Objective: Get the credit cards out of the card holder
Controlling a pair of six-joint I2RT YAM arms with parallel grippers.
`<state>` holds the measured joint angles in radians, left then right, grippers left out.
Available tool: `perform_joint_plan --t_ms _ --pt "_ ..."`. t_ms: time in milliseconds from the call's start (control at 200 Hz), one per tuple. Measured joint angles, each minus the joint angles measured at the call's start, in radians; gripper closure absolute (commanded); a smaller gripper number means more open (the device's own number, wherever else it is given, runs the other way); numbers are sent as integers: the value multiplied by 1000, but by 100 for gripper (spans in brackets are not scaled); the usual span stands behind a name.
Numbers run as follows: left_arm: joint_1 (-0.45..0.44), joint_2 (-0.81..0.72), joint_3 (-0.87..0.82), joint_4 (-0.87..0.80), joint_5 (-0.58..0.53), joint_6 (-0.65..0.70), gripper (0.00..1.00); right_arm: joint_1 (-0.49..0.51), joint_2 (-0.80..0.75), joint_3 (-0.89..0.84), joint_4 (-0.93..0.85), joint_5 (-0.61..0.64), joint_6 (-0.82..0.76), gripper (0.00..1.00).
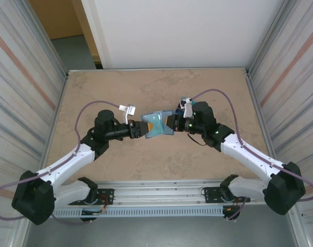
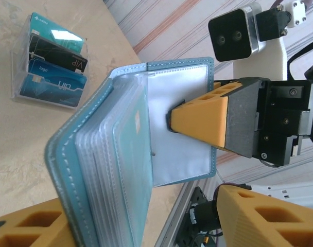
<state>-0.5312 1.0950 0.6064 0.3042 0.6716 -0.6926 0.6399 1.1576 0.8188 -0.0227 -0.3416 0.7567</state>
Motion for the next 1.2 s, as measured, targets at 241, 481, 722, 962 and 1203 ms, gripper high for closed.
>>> perform_joint_plan --t_ms 241,481,722,962,1203 --pt "0 3 -17 -81 -95 16 1 23 51 -4 -19 10 74 100" --pt "0 -36 -49 -289 -359 14 1 63 89 -14 -77 50 137 100" --pt "0 -162 -79 -406 -549 19 1 69 186 -33 -49 41 209 100" --pt "0 -195 -79 -447 -618 39 1 98 344 -24 65 -39 257 100" --pt "-3 -177 -79 -449 -622 57 1 94 430 6 112 -82 264 100"
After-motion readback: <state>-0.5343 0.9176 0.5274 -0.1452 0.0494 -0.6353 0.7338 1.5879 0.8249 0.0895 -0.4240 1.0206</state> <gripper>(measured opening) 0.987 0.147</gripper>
